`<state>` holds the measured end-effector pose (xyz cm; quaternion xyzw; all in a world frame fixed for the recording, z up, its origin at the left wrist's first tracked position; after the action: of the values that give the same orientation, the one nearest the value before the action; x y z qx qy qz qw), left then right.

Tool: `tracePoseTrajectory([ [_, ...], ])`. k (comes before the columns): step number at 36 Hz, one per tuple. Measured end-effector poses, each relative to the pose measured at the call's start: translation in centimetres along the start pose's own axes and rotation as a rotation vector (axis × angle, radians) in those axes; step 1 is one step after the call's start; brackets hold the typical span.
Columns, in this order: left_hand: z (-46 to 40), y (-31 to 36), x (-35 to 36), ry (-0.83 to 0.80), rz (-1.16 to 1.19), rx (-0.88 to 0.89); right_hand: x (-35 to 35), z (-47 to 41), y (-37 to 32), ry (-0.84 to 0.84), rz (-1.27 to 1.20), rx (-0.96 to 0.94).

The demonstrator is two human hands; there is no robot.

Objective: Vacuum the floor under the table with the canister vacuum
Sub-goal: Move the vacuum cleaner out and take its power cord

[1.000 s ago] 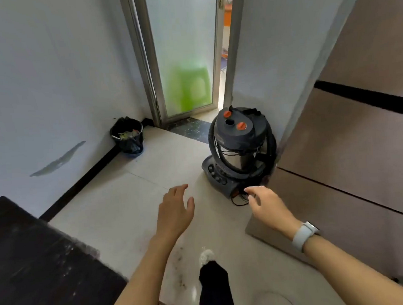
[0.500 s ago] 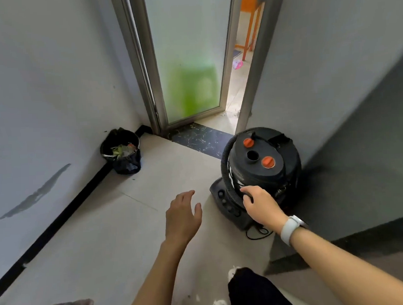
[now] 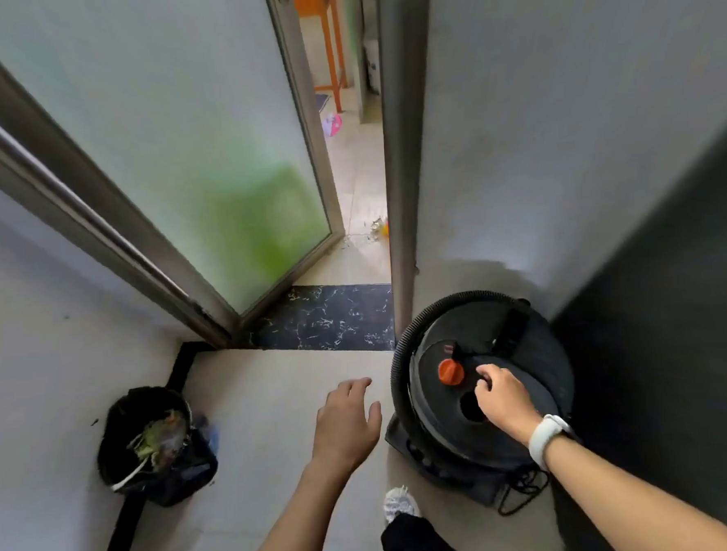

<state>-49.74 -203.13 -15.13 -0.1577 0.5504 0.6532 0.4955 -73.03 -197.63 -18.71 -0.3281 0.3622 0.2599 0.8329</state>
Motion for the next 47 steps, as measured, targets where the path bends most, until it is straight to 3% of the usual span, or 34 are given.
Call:
tracePoseTrajectory([
  [14,-21.5,5.2,5.0,-0.436,-0.142,0.387,0.7,-14.1,1.6,0.265,-0.105,0.62],
  [21,-28.0,3.9,7.0,-0.567,-0.067,0.481,2.3,-18.3,1.5,0.454,-0.11,0.914],
  [27,-31.4,1.7,8.1,-0.651,-0.063,0.546,4.1,-18.9,2.1,0.566,-0.049,1.058],
  [33,-32.1,1.5,9.4,-0.713,-0.092,0.593,5.5,-17.8,1.8,0.588,0.07,0.975],
  [37,-31.3,2.4,9.9,-0.738,-0.135,0.68,7.6,-16.0,0.2,0.708,0.191,0.804],
  [42,-29.0,2.9,11.1,-0.749,-0.166,0.894,10.8,-12.3,-1.9,0.775,0.323,0.578],
  [47,-26.1,0.8,12.6,-0.8,-0.364,1.139,14.8,-7.8,-3.2,0.733,0.42,0.295],
])
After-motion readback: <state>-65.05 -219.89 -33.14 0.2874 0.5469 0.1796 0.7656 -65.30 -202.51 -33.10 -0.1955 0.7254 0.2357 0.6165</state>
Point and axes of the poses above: each hand's wrist, its own z-axis away from the middle knuckle, its own x-axis out of the palm, y = z × x, the point moved 3 cm from there along -z, towards the middle knuckle, and after that the axes turned 12 degrees about z, right-handed, at the moved point
